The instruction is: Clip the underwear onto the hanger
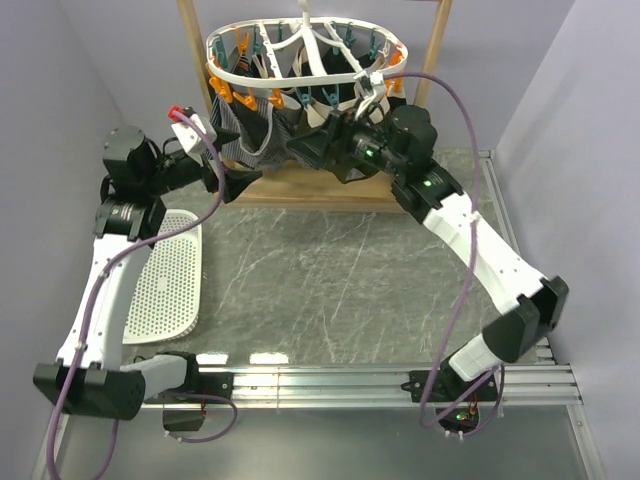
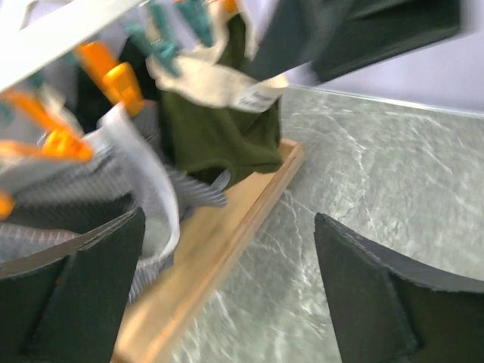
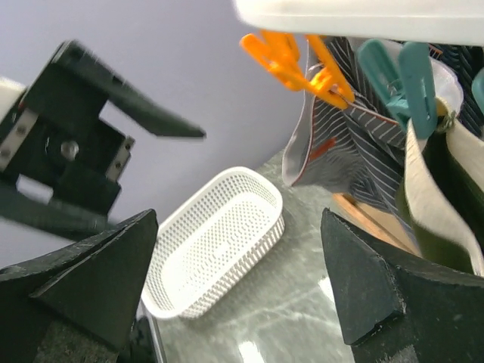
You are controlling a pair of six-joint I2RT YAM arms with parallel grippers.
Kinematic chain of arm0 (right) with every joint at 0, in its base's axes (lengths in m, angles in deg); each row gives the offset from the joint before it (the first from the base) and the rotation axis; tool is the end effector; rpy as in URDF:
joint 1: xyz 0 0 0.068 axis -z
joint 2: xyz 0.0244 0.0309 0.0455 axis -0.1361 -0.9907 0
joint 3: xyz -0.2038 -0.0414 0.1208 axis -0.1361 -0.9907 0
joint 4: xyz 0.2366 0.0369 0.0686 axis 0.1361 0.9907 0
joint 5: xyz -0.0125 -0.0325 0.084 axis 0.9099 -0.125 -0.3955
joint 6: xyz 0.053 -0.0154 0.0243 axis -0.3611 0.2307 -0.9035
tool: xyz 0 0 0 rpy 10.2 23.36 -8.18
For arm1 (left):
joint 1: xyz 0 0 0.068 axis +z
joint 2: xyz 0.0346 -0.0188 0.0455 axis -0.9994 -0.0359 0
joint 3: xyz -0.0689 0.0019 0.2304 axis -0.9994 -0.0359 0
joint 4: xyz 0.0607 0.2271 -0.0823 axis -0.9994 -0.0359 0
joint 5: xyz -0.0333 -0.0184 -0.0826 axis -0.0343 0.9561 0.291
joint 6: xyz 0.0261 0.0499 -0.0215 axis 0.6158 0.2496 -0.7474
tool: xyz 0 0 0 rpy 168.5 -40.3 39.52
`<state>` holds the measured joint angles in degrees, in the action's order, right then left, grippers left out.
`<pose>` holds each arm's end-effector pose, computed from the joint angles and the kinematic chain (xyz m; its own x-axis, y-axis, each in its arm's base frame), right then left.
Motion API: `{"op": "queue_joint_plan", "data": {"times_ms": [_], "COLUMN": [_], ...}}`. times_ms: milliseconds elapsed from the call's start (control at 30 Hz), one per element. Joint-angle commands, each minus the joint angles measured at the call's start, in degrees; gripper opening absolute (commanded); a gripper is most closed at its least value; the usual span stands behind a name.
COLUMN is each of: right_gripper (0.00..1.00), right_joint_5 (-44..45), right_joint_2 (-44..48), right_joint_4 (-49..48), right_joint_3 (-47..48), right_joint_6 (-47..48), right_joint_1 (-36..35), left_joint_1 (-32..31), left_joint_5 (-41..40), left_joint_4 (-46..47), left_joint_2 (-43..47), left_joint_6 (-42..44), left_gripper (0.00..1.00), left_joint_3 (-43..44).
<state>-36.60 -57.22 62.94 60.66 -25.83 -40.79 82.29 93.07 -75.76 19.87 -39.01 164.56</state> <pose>0.2856 0.2088 0.4405 -0.2737 0.2826 -0.9194 -0.8181 0.4342 0.3770 0.2505 -0.0612 0.4311 0.2068 0.0990 -0.9734 0.8419 0.4888 0.2286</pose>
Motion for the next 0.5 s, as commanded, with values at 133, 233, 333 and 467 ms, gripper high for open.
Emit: {"op": "queue_joint_plan", "data": {"times_ms": [133,233,333,467], "right_gripper": [0.97,0.98,0.99,1.0], "right_joint_5": [-3.1,-2.1,0.8,3.3], "right_joint_2": [13.8,18.8,26.3,31.9], "right_joint_4": [13.5,21.0,25.0,30.6], "right_joint_3": [-3.4,-5.5,-11.3,-18.3], "right_joint_6": [12.7,19.5,23.7,26.9], "right_joint_1": [0.4,0.4,1.3,5.5], "left_joint_1": [0.2,0.2,0.2,0.2], "left_joint_5": [-18.6,-24.9,-30.9,-36.1], "left_joint_4": [-24.2,-30.0,-33.3,-38.6], "left_joint_2": [5.5,5.5,7.1,7.6], "left_joint_6": [-7.6,-8.9,-11.2,-11.4], "left_gripper": [0.99,0.99,1.0,0.99], "left_joint_3": [7.2,8.7,5.6,0.9]}}
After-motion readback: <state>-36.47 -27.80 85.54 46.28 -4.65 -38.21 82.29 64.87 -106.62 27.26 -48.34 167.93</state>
